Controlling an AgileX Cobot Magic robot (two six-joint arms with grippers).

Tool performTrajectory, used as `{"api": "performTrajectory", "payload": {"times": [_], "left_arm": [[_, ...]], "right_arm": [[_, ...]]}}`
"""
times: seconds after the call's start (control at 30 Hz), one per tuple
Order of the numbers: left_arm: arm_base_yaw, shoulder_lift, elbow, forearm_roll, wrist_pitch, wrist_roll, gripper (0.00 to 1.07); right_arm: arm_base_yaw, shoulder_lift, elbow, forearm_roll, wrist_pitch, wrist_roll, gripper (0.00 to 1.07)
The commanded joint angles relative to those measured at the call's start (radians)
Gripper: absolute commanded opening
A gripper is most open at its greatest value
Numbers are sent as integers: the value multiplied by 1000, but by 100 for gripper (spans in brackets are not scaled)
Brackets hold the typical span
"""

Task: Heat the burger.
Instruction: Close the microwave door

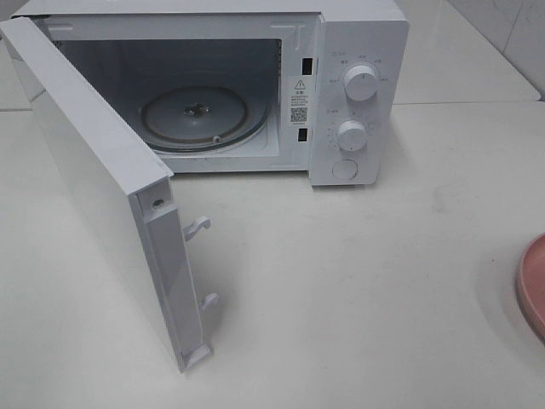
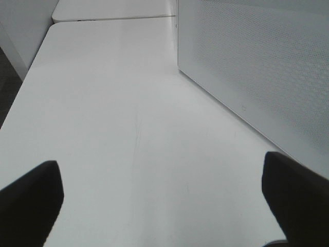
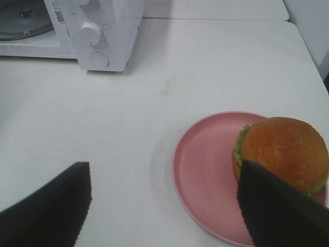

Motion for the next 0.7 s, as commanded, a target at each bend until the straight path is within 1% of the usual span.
{"api": "performTrajectory", "payload": {"times": [0.03, 0.7], "left_arm": [[0, -18, 1, -4, -17, -5, 98], [0, -17, 1, -3, -17, -5, 98]], "right_arm": [[-13, -28, 8, 7, -19, -27, 76], [-13, -28, 8, 6, -19, -27, 76]]}}
